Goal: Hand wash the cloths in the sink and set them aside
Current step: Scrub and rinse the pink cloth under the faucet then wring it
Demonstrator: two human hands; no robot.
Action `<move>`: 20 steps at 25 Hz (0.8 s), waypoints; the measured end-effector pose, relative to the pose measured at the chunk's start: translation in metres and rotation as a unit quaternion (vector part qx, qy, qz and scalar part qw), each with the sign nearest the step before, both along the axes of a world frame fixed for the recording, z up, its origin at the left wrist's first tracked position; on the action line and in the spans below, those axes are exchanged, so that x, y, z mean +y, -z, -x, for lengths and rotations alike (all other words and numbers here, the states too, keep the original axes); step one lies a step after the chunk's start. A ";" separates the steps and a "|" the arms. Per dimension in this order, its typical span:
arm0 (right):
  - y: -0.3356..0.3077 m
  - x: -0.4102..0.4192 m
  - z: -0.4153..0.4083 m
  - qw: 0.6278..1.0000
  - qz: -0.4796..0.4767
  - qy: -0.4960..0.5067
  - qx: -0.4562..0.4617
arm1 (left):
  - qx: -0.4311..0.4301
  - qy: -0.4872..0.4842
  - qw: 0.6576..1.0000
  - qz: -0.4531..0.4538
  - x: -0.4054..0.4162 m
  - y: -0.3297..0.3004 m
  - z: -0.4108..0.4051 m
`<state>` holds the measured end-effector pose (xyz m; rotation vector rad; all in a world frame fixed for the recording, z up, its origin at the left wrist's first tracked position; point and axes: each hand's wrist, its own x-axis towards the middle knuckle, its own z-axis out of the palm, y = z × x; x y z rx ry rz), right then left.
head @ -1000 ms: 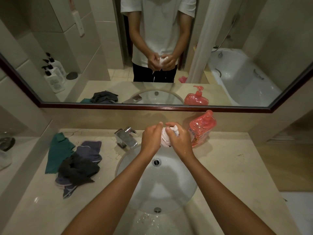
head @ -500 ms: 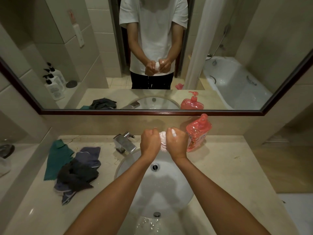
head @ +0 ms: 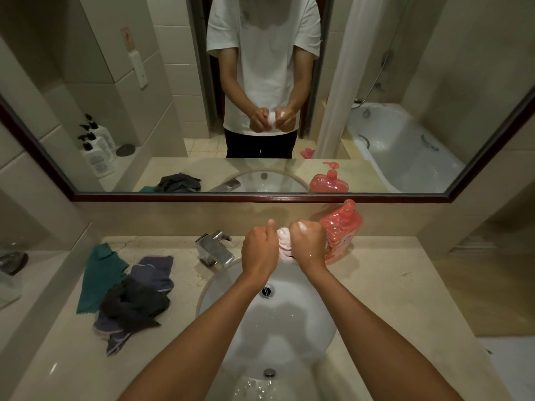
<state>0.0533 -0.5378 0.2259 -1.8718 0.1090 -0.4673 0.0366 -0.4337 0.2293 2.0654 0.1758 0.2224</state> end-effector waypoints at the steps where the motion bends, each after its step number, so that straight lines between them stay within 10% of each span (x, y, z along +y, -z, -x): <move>1: 0.000 -0.001 -0.001 1.000 -0.018 -0.001 0.012 | 0.003 0.006 1.000 -0.015 0.000 0.000 0.000; 8: -0.003 -0.006 -0.009 0.970 -0.053 -0.044 0.233 | 0.083 0.056 0.981 0.168 0.018 0.006 -0.013; 15: -0.018 -0.019 -0.001 0.966 0.077 -0.237 0.062 | 0.041 0.027 0.983 0.178 0.035 -0.023 -0.031; 20: -0.036 -0.019 -0.007 0.972 -0.041 -0.145 0.183 | 0.041 0.103 0.985 0.130 0.039 -0.033 -0.024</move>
